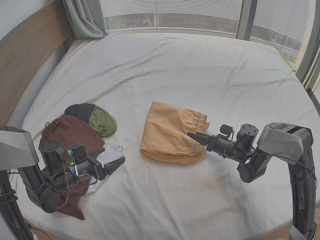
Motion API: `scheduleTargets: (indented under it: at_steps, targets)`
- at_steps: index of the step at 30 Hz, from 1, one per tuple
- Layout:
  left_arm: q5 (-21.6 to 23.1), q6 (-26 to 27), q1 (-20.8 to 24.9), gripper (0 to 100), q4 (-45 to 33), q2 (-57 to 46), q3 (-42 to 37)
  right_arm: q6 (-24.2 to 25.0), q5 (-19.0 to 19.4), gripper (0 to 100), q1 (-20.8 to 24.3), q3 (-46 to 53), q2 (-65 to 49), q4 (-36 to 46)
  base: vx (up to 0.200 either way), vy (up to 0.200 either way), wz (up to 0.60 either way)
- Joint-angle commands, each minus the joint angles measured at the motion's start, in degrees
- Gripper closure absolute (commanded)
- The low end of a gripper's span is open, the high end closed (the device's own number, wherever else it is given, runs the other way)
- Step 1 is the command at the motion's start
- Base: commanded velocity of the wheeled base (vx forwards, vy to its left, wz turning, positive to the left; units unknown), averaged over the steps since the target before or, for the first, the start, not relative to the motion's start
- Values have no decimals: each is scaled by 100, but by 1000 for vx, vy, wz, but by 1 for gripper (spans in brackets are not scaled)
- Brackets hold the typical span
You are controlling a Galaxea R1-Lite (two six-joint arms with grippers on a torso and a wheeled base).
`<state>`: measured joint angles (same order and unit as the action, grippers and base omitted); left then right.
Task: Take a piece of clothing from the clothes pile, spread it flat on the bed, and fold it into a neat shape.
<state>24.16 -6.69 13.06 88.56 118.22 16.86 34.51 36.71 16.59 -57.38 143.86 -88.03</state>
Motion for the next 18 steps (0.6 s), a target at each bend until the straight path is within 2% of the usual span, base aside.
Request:
scheduleTargets:
  at_steps: [1,18]
  targets:
    - [1,1,-5,0,3,25,2,-6,3,0,2,-115,380,-4,0,0,0]
    - [54,1,-5,0,3,8,-16,-41,-67,0,90,-151,423,-13,0,0,0]
